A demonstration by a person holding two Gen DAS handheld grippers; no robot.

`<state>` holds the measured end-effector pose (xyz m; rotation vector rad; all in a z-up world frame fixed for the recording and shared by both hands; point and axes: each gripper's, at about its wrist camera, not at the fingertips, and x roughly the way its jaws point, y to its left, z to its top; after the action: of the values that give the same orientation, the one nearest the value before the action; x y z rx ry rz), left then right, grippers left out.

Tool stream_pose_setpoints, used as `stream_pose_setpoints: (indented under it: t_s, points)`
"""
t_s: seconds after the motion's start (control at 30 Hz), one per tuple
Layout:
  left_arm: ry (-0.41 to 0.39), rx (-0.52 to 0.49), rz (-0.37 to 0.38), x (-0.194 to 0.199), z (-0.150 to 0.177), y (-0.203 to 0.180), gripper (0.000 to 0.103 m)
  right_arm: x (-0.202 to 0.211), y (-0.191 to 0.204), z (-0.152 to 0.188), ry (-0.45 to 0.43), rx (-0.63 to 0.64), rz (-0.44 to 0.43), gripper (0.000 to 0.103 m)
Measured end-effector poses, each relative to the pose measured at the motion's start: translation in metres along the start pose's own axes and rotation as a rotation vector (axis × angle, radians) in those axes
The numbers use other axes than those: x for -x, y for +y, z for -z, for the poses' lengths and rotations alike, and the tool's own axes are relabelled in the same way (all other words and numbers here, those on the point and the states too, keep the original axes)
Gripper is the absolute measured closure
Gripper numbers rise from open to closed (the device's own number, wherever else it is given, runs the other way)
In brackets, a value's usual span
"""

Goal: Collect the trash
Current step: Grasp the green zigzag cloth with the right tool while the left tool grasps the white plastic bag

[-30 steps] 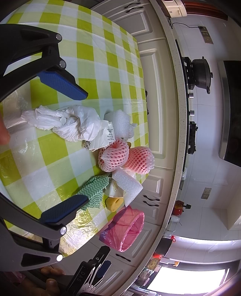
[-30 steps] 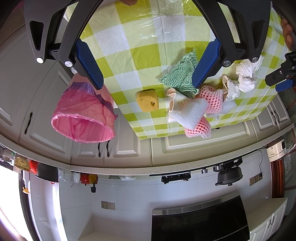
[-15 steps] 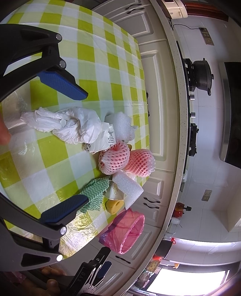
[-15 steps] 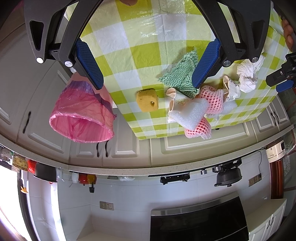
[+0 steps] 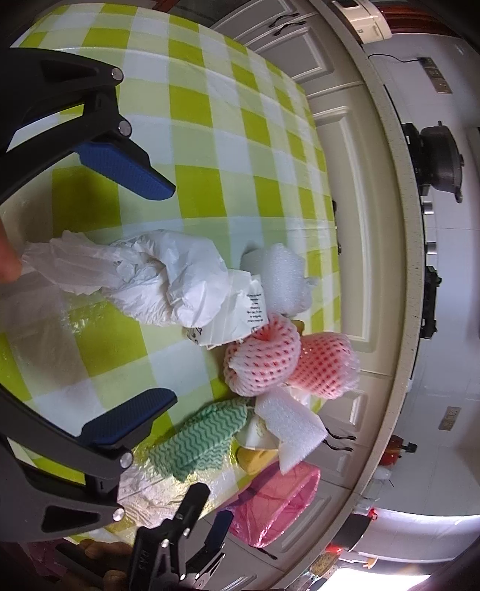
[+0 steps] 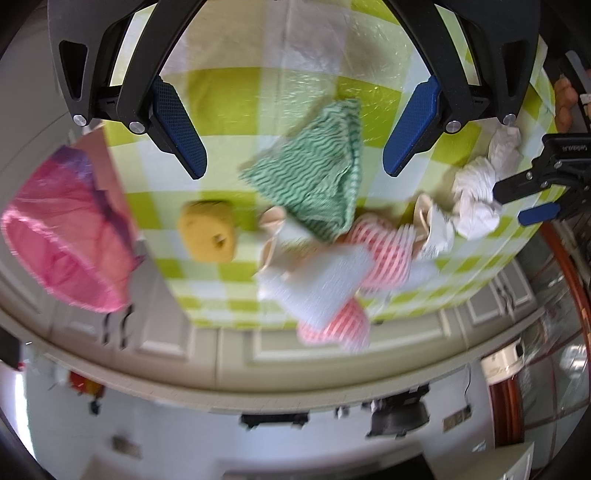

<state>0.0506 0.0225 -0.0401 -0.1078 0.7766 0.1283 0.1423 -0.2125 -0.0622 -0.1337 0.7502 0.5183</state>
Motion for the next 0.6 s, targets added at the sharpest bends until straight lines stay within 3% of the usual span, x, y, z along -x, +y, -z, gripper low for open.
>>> stream_pose_setpoints:
  t_s: [0.2,0.27,0.33,0.37,0.5,0.53,0.6]
  points:
    - [0.061,0.011,-0.014,-0.022,-0.002,0.003,0.005,-0.029,0.011,-0.003,0.064,0.021,-0.028,0.014]
    - [0.077,0.014,-0.019,-0.027,-0.002,0.005,0.005,-0.036,0.014,-0.004,0.085,0.026,-0.046,0.027]
    - [0.089,0.018,-0.018,-0.029,-0.002,0.006,0.013,-0.042,0.016,-0.004,0.105,0.041,-0.062,0.044]
    - [0.094,0.018,-0.018,-0.031,-0.002,0.007,0.015,-0.044,0.018,-0.003,0.113,0.05,-0.07,0.047]
    - [0.117,0.025,-0.013,-0.035,0.001,0.009,0.043,-0.047,0.019,0.002,0.147,0.054,-0.115,0.087]
    - [0.123,0.028,-0.012,-0.035,0.002,0.01,0.05,-0.046,0.019,0.003,0.15,0.051,-0.124,0.09]
    - [0.123,0.033,-0.007,-0.034,0.002,0.011,0.053,-0.044,0.019,0.005,0.145,0.056,-0.131,0.093]
